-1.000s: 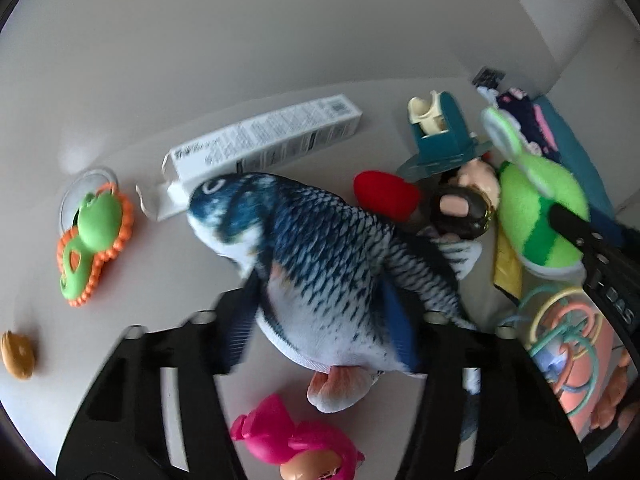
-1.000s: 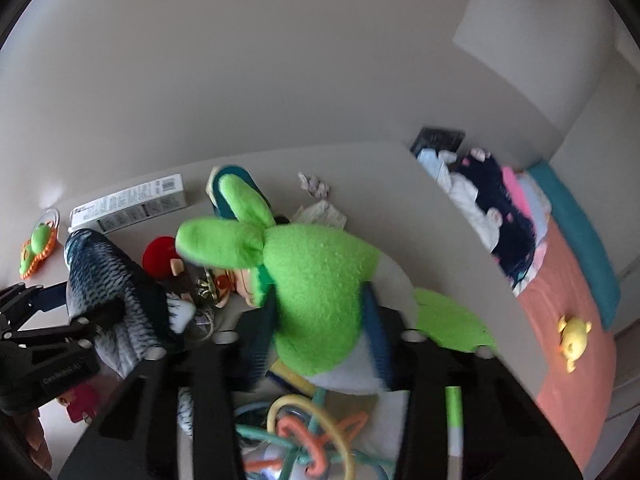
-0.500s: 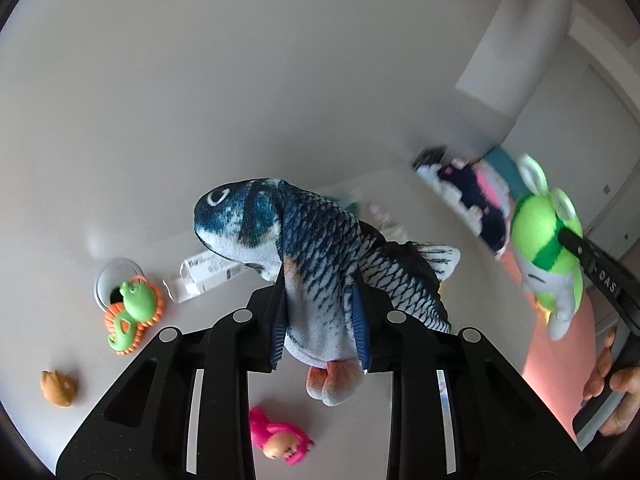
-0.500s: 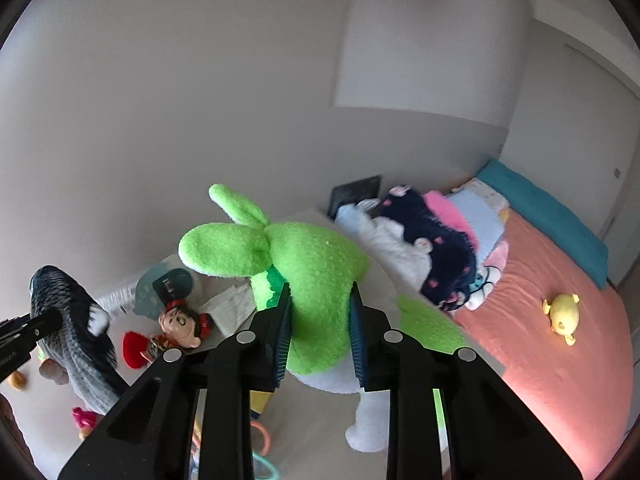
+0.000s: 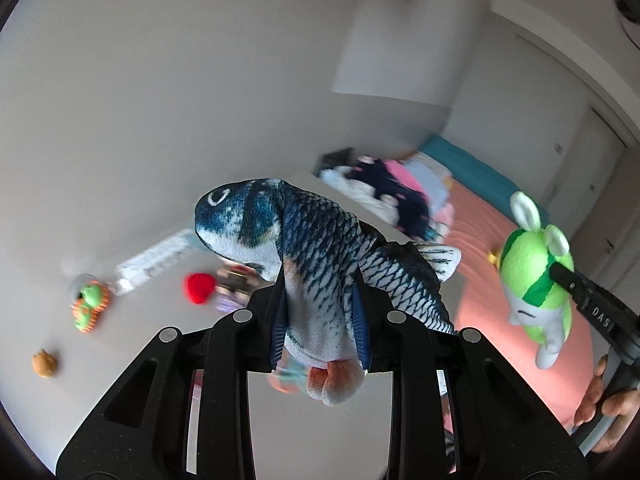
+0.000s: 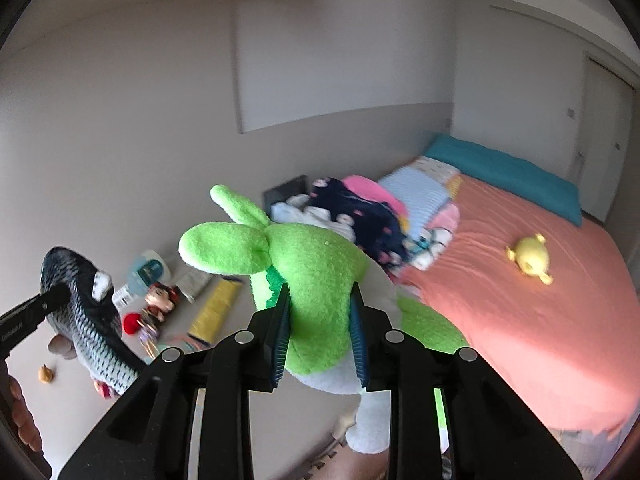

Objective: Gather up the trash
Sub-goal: 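Carry fish and bunny to the black bin and open both tools to drop them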

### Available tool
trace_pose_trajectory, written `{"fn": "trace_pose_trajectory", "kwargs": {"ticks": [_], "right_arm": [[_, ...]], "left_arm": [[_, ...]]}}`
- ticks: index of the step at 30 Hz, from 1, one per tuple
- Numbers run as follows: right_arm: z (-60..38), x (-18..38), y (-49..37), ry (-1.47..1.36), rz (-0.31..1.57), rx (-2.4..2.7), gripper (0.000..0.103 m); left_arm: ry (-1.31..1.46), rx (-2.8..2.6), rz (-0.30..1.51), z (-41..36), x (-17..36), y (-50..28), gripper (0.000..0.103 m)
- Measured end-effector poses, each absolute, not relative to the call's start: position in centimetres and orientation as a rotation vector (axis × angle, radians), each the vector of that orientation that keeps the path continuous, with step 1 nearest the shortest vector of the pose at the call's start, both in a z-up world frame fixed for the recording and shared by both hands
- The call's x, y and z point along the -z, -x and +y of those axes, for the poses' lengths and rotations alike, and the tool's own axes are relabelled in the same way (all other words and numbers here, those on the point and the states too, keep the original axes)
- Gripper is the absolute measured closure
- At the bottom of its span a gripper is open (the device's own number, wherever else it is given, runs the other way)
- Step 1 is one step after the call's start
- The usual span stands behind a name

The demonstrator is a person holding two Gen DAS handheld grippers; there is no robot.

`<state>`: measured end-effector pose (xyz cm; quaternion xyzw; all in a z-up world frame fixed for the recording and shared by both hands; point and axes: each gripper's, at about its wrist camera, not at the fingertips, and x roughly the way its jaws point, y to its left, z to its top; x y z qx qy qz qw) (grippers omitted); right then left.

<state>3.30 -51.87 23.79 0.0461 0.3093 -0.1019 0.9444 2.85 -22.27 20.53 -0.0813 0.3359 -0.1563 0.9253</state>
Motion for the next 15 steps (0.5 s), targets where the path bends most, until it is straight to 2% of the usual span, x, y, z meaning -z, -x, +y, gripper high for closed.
{"fn": "trace_pose_trajectory", "kwargs": {"ticks": [5,15], "right_arm": [[-56.5,-22.0,2.7,-0.142,0.647,0.295,0.074],[-65.7,-14.6,12.7,-0.301,0.757,0.49,0.072]], "left_arm": [[0.079,0.452,0.699,-29.8,-19.5,0.2,0.076],[-0.149,0.67,0.792,-45.3,-12.6,6.9,0.076]]}}
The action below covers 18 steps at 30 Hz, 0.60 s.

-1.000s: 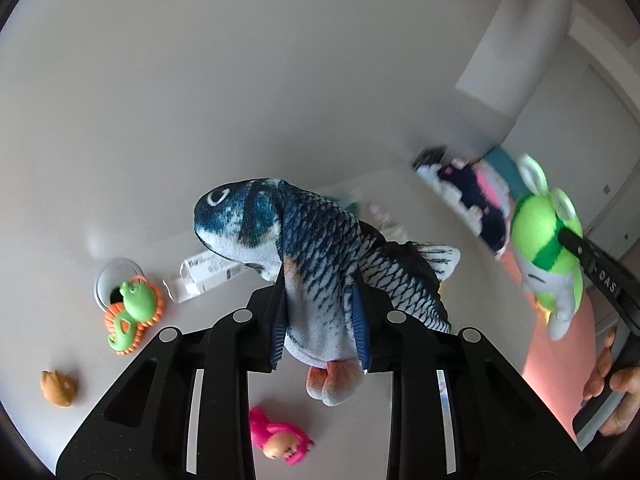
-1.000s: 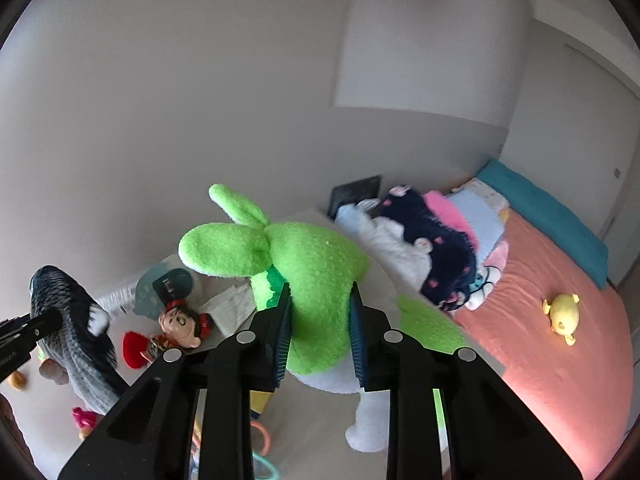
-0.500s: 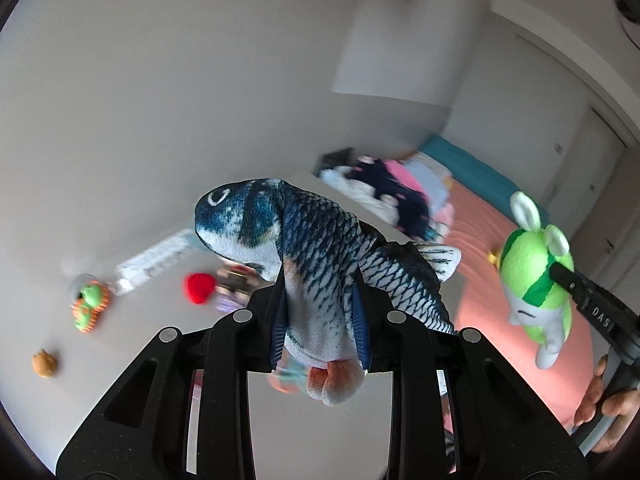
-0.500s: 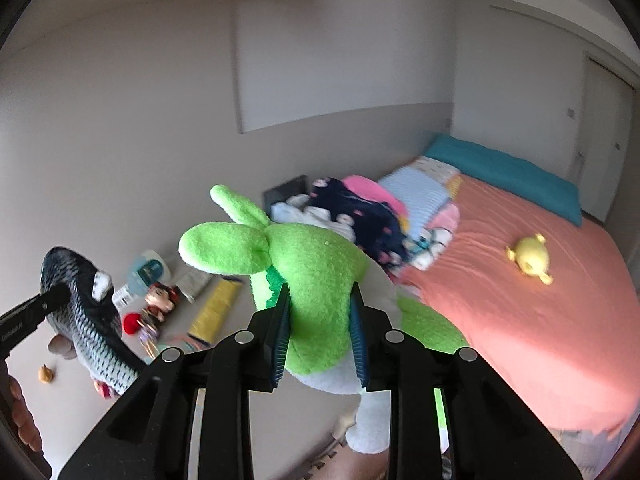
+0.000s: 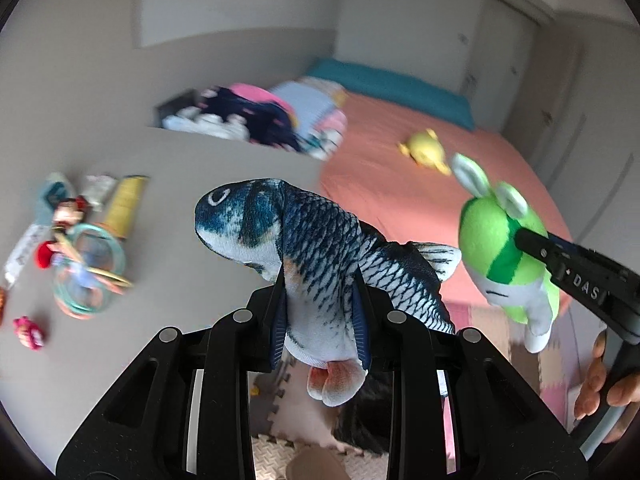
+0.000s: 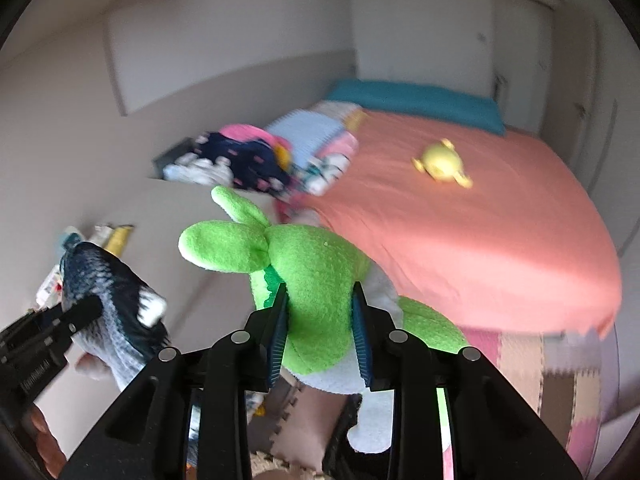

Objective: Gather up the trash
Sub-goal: 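Carry fish and bunny to the black bin and open both tools to drop them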

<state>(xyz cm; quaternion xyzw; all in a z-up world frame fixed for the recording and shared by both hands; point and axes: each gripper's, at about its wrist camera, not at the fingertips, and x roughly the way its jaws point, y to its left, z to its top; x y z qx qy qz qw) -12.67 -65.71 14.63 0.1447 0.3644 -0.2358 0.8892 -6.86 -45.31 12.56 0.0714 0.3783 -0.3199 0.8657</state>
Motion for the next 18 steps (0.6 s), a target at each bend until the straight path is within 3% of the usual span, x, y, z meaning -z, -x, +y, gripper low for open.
{"fn": "trace_pose_trajectory", "kwargs": {"ticks": [12,14,15,16,17,18], "right_arm": [[-73.2,-5.0,21.1,-0.486,0.896,0.619,0.069],[-74.4,-3.4,22.0,-0.523,0.916,0.625,0.067],[-74.9,-2.6,22.3,-0.536,0.932,0.623,0.061],[-75.3,-2.0,22.4,-0.541,0.941,0.624,0.05],[-75.6,-1.7,22.6,-0.547,0.94,0.633,0.041],[-75.9,-1.4,22.8,-0.545,0.921,0.657,0.023]], "left_arm": [[-0.4,0.831,0.934,-56.3,-2.3,14.3,0.075],[-0.436,0.835,0.958,-57.5,-0.6,15.7,0.068],[-0.449,0.84,0.972,-58.0,0.3,16.2,0.056],[-0.46,0.852,0.988,-58.6,1.2,16.6,0.032],[-0.467,0.863,0.99,-59.0,1.8,17.1,0.017],[-0.47,0.863,0.979,-59.0,1.9,17.2,0.006]]}}
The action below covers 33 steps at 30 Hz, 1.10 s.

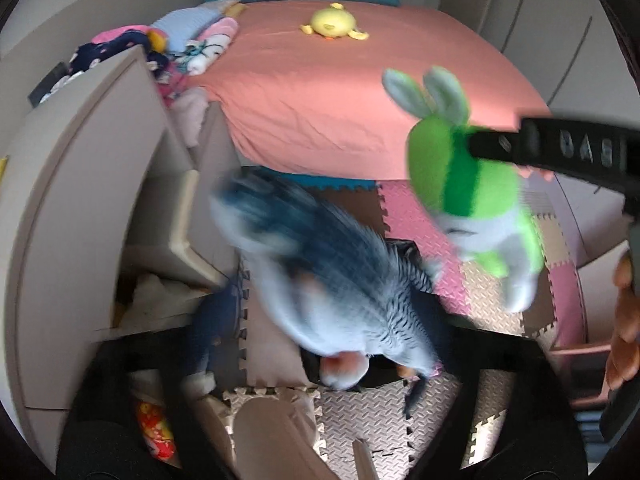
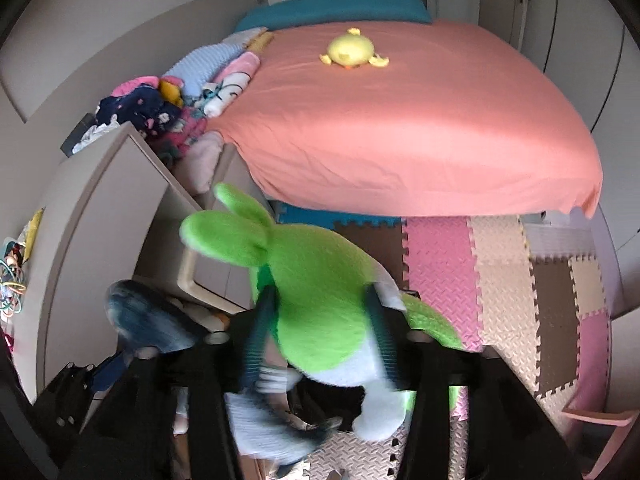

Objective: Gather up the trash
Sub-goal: 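Carry fish and bunny to the black bin and open both tools to drop them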

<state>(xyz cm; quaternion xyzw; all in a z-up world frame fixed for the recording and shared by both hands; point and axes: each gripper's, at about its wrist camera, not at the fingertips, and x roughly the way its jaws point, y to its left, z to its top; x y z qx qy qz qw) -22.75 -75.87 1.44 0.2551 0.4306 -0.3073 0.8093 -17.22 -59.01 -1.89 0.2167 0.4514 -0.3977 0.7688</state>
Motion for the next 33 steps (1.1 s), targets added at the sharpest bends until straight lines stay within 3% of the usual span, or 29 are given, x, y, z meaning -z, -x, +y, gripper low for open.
{"fn": "trace_pose_trajectory", "kwargs": {"ticks": [1,3,17,33], "right_arm": [[-76.0,-1.4,22.9,-0.542,0.897,0.671,0.009],[-76.6,-0.9,23.2,-0.564,0.913,0.65,0.002],[-75.8,-1.9,22.3,-0.572,0.871,0.637,0.002],[-63.9,-7.2,11.0,-0.428,0.835,0.352,0.002]], "left_arm": [[-0.484,0.854,0.955,-59.2,2.1,17.6,0.006],[-0.506,0.864,0.948,-59.5,2.3,18.4,0.006],[-0.439,0.835,0.943,-57.2,0.7,16.4,0.006],[-0.317,0.647,0.868,-45.3,-4.9,9.1,0.006]]}}
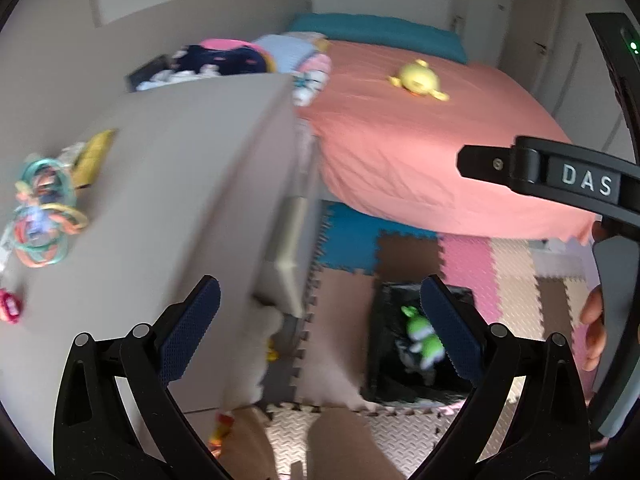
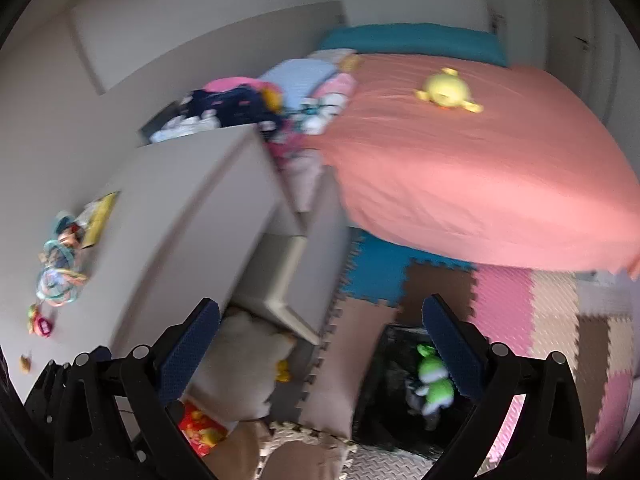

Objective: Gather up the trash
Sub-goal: 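Carry fish and bunny to the black bin and open both tools to drop them, then grasp the pink-haired doll with the left tool while the right tool grasps the ring teether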

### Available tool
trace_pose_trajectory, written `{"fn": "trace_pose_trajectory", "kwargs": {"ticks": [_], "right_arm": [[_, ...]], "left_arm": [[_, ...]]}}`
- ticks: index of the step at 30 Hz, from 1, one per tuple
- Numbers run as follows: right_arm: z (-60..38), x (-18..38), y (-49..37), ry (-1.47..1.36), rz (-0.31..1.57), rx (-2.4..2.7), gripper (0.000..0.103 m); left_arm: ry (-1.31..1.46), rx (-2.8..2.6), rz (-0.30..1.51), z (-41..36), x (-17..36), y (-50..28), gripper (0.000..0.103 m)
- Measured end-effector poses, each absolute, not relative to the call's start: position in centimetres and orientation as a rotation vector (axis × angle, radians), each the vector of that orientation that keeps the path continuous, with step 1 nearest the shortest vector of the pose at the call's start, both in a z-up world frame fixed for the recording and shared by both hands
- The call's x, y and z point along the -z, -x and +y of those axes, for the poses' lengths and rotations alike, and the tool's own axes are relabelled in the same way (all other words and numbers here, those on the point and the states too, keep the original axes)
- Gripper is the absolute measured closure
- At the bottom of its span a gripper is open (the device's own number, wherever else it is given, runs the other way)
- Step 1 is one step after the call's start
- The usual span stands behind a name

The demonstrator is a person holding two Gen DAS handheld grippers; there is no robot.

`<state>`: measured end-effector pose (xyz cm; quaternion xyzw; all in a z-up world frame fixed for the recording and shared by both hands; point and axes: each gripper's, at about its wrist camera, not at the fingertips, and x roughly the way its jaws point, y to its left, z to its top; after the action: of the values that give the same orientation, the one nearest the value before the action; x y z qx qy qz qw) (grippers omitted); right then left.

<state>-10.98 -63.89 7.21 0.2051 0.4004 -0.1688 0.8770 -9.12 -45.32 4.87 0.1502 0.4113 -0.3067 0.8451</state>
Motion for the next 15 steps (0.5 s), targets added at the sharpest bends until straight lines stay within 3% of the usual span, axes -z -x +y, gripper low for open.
{"fn": "trace_pose_trajectory", "kwargs": {"ticks": [15], "right_arm": [[-47.2,-12.2,-1.7,-0.223,0.868,0.009,0.002]], "left_arm": [[-0.035,0.215,0.891,-25.1,-9.4,-0.7,0.006]]}}
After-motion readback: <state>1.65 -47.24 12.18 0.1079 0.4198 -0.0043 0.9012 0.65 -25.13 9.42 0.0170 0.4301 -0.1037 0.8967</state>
